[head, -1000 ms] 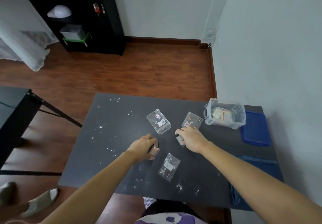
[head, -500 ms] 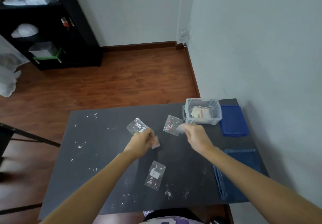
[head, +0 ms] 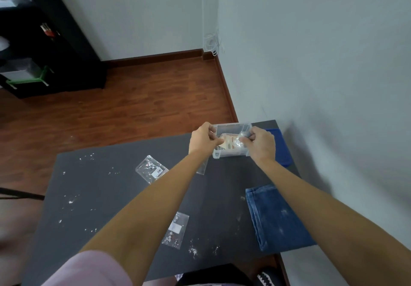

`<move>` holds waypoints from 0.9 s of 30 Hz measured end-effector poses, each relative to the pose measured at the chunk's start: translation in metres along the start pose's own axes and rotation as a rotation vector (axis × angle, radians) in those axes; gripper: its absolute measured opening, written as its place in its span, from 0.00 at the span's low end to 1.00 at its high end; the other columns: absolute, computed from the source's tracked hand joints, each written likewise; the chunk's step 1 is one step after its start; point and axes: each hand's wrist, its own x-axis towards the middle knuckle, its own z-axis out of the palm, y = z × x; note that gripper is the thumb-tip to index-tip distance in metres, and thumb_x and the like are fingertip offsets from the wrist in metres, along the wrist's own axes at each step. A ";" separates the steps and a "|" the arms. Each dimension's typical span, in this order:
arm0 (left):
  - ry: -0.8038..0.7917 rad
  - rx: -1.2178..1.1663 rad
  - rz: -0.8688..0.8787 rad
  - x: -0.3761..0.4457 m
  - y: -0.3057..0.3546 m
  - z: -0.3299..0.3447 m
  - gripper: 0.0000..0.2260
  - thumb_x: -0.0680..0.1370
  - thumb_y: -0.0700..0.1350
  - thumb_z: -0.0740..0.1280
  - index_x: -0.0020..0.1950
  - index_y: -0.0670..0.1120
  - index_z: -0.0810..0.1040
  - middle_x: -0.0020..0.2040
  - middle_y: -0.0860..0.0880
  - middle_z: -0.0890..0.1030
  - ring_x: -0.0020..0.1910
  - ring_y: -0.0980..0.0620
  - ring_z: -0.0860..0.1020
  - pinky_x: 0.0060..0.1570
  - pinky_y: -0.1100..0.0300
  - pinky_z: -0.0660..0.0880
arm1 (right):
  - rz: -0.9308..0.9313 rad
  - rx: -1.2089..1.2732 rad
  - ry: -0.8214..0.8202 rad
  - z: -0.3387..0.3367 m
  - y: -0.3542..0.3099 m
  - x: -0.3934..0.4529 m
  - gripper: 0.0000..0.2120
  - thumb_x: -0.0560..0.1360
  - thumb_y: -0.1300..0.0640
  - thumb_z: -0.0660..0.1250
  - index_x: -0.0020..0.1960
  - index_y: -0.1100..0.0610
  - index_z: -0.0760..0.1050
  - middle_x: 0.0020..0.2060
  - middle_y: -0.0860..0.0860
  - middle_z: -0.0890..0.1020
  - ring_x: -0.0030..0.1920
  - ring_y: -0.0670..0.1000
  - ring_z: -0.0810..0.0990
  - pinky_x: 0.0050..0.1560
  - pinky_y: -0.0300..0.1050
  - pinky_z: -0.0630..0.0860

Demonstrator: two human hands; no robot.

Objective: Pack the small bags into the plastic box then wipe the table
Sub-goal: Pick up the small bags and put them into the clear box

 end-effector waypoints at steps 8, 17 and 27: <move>0.292 0.213 -0.108 -0.029 -0.076 -0.075 0.19 0.69 0.47 0.77 0.55 0.47 0.74 0.54 0.48 0.77 0.55 0.48 0.76 0.53 0.53 0.74 | -0.121 -0.137 0.101 0.013 -0.016 -0.008 0.17 0.74 0.50 0.71 0.57 0.60 0.74 0.54 0.59 0.78 0.56 0.61 0.74 0.55 0.55 0.70; -0.022 0.532 -0.325 -0.075 -0.145 -0.110 0.45 0.70 0.48 0.75 0.78 0.47 0.50 0.77 0.45 0.58 0.77 0.45 0.55 0.70 0.45 0.63 | -0.592 -0.291 -0.526 0.091 -0.066 -0.055 0.21 0.73 0.76 0.59 0.63 0.63 0.70 0.60 0.59 0.74 0.62 0.59 0.73 0.61 0.52 0.73; 0.039 0.497 -0.359 -0.076 -0.143 -0.118 0.25 0.66 0.43 0.76 0.60 0.44 0.71 0.58 0.44 0.73 0.57 0.42 0.74 0.53 0.47 0.75 | -0.570 -0.599 -0.629 0.112 -0.052 -0.070 0.25 0.75 0.73 0.61 0.70 0.60 0.63 0.76 0.63 0.56 0.76 0.65 0.55 0.74 0.56 0.62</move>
